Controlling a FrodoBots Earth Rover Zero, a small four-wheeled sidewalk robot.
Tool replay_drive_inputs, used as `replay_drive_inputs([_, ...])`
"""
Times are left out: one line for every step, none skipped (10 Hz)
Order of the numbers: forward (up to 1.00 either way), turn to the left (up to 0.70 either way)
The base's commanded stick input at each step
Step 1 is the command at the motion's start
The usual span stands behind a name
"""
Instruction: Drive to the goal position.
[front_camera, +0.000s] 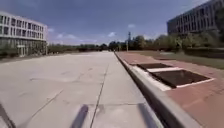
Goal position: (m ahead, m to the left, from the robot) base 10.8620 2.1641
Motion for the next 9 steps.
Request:
replay_drive_inputs([0.70,0.00])
replay_drive_inputs([0.70,0.00])
replay_drive_inputs([0.70,0.00])
replay_drive_inputs([0.70,0.00])
replay_drive_inputs([0.70,0.00])
replay_drive_inputs([0.70,0.00])
replay_drive_inputs([0.70,0.00])
replay_drive_inputs([0.70,-0.05])
replay_drive_inputs([0.70,-0.32])
